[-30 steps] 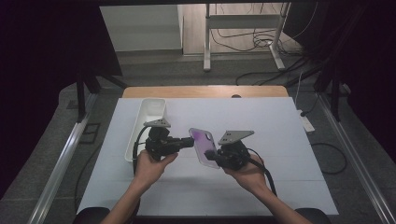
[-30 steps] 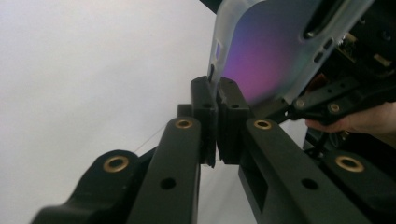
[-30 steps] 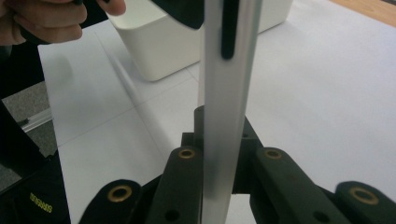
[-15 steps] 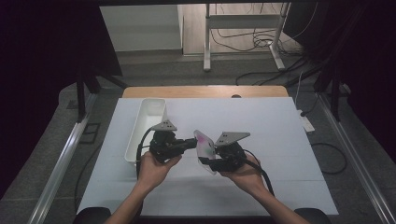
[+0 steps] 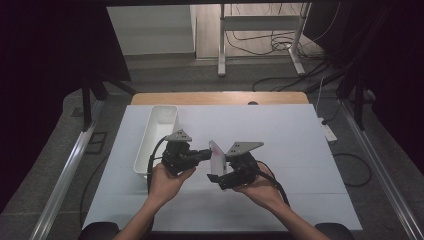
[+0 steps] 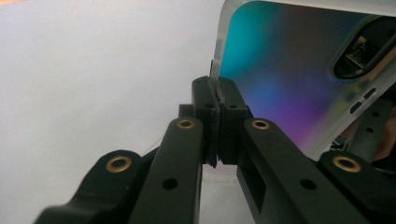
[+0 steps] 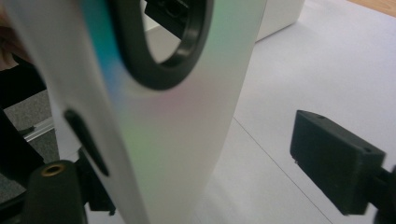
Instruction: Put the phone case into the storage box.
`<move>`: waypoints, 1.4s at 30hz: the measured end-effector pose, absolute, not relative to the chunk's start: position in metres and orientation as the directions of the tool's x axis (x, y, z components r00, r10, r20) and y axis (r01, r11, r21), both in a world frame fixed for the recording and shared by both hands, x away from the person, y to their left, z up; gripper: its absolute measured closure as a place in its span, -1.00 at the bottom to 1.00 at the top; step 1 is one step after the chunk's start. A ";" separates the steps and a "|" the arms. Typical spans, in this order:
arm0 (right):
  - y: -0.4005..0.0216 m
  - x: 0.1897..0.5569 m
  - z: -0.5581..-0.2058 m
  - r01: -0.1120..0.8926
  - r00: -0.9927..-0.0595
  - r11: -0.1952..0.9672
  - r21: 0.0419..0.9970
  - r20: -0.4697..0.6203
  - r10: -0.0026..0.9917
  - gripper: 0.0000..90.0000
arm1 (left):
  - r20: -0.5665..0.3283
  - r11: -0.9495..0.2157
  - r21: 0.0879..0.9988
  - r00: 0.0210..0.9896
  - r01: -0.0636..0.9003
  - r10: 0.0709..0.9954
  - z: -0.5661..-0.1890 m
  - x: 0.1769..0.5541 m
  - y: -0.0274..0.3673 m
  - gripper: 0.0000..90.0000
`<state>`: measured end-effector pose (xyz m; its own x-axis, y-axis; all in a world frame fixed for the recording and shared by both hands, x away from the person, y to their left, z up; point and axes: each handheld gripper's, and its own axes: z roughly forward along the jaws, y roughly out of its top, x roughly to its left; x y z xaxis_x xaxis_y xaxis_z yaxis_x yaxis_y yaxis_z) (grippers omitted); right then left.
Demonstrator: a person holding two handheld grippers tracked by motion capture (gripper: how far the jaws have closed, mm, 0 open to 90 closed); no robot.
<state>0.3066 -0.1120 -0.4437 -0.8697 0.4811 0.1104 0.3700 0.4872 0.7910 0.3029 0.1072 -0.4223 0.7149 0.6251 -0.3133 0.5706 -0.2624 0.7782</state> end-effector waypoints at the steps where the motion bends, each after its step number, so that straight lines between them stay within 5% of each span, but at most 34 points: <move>1: -0.112 0.306 -0.444 0.367 -0.871 0.495 0.788 0.105 0.480 -0.74 | -0.311 -0.264 0.777 0.713 0.571 0.629 -0.423 0.303 0.108 0.96; 18: -0.121 0.308 -0.445 0.388 -0.868 0.511 0.767 0.118 0.482 -0.99 | -0.286 -0.269 0.770 0.690 0.579 0.665 -0.424 0.308 0.120 0.96; 42: -0.147 0.310 -0.442 0.399 -0.856 0.540 0.741 0.090 0.510 -1.00 | -0.283 -0.256 0.769 0.670 0.586 0.686 -0.422 0.311 0.136 0.96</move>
